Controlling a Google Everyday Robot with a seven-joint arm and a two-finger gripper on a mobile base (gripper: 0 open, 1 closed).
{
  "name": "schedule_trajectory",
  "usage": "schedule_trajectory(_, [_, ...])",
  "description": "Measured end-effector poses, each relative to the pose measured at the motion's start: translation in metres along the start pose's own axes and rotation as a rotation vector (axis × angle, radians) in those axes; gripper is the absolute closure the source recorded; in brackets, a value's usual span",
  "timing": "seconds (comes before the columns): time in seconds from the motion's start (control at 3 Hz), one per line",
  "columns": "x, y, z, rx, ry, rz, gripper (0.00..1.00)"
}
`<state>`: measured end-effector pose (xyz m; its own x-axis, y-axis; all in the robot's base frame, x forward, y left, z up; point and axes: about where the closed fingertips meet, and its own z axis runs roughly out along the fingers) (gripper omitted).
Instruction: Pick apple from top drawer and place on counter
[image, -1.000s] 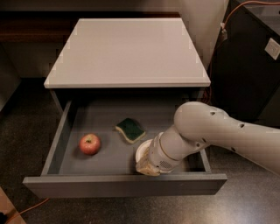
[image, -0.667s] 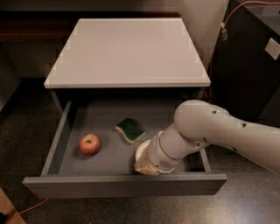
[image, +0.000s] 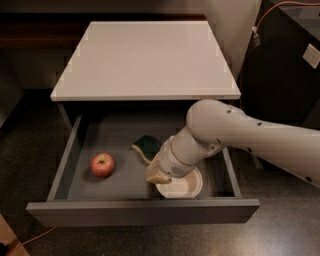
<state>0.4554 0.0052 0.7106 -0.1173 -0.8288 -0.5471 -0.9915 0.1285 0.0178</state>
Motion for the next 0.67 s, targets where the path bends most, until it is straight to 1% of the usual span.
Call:
schedule_trajectory(0.33, [-0.020,-0.028,0.005,0.001,-0.020,-0.026,0.54])
schedule_trajectory(0.67, [-0.040,-0.056,0.014,-0.003,-0.043,-0.032,0.30])
